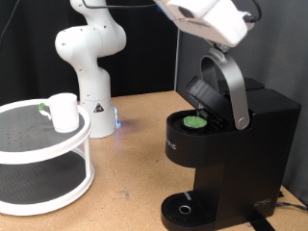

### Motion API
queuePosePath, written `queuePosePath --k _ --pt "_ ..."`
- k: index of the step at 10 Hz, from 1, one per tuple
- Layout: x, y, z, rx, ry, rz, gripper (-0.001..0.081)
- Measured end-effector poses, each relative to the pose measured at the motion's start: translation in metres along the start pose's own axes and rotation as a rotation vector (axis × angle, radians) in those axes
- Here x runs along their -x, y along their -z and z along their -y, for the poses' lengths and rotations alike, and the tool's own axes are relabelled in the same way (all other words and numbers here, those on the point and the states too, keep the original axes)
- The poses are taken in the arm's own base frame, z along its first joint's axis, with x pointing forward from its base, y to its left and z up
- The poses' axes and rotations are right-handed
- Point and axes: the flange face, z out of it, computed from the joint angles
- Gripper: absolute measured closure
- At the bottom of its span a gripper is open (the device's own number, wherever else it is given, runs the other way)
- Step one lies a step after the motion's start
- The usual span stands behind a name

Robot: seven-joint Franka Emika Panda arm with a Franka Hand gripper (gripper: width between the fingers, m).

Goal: Make a cup of coffee with the keurig machine

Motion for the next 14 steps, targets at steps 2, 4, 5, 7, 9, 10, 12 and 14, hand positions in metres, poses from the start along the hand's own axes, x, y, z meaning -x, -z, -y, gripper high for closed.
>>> queuePosePath --k 2,4,5,7,9,10,12,14 --pt "0.008 0.006 -0.01 0.019 -0.024 0.01 0.0806" --pt "0.017 0.01 -0.02 0.04 -0.04 0.029 0.0806" --pt "0.023 0.012 -0.026 0.052 -0.047 0.043 0.0806" --pt "0.036 0.014 -0.037 0.069 -0.057 0.068 0.0806" --pt "0.048 0.014 -0.048 0.076 -0.05 0.091 0.0806" --pt "0.055 0.013 -0.053 0.078 -0.045 0.102 0.0806" --pt "0.069 0.009 -0.061 0.076 -0.041 0.127 0.0806" --pt "0.083 0.002 -0.066 0.07 -0.039 0.146 0.0806"
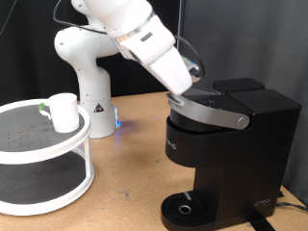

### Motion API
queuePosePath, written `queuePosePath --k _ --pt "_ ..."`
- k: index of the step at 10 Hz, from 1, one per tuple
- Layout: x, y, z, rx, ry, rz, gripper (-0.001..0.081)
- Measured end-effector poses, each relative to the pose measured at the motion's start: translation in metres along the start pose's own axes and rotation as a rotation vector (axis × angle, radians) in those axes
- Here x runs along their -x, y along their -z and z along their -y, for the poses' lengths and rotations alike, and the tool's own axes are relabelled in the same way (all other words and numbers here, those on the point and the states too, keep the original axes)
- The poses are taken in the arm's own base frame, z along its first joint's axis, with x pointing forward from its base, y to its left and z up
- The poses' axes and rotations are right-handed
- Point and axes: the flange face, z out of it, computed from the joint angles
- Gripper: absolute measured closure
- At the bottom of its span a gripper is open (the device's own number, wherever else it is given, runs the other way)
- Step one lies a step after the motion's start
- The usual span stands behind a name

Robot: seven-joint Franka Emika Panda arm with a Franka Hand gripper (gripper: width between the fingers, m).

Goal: Make a cup of coffee with the keurig machine

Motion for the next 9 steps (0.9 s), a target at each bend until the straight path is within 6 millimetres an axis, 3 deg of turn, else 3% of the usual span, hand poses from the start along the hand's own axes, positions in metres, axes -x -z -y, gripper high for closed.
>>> queuePosePath --k 9 --pt "0.02 -0.027 -0.019 0.045 -0.039 0.024 0.0806"
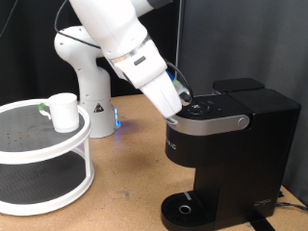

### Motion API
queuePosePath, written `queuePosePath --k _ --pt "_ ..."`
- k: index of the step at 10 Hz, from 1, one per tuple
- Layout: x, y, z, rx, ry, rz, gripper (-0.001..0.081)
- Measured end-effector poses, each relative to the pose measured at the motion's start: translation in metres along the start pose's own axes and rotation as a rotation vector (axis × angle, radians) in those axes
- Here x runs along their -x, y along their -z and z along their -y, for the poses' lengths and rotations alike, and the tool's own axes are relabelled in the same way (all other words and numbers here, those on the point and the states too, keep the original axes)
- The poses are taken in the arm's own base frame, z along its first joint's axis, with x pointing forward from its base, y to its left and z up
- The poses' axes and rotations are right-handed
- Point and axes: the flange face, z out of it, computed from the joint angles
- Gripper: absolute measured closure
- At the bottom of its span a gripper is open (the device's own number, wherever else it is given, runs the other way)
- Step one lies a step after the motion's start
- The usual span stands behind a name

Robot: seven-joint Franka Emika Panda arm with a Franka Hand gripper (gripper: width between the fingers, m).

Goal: Make a cup of coffee with the keurig machine

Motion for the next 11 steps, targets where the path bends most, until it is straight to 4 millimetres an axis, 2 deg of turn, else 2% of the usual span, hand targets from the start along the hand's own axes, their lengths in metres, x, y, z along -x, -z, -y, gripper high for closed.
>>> queuePosePath --k 11 --pt "0.0035 0.0054 -0.0042 -0.016 0.017 -0.054 0.0806"
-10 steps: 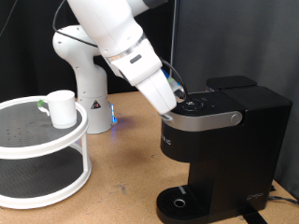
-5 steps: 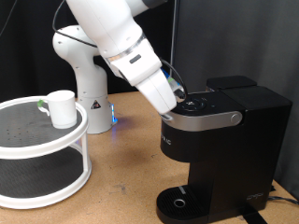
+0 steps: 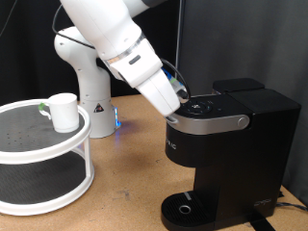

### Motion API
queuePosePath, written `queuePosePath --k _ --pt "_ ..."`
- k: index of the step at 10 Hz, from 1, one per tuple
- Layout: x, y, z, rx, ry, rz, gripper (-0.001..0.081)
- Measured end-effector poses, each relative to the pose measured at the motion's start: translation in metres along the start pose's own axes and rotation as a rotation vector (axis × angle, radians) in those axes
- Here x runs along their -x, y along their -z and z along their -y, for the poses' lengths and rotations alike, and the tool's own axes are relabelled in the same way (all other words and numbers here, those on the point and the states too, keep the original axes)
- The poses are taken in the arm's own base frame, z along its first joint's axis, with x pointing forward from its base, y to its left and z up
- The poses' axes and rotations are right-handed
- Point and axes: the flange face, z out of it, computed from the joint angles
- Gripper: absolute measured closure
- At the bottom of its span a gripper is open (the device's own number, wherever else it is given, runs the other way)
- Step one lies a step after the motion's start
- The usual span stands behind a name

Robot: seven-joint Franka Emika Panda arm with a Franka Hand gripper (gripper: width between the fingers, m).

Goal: Make a cup of coffee with the keurig machine

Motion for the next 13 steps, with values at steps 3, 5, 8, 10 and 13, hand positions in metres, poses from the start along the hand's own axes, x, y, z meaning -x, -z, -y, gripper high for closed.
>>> queuePosePath --k 3,5,8,10,13 --pt "-0.002 0.014 0.004 -0.025 0.017 -0.056 0.0806" --pt "-0.006 0.032 0.011 -0.042 0.036 -0.09 0.0806" --pt "-0.011 0.054 0.022 -0.063 0.06 -0.11 0.0806" --pt "-0.011 0.052 0.018 -0.029 0.021 -0.145 0.0806" --pt "0.008 0.055 0.026 -0.003 -0.144 -0.244 0.0806"
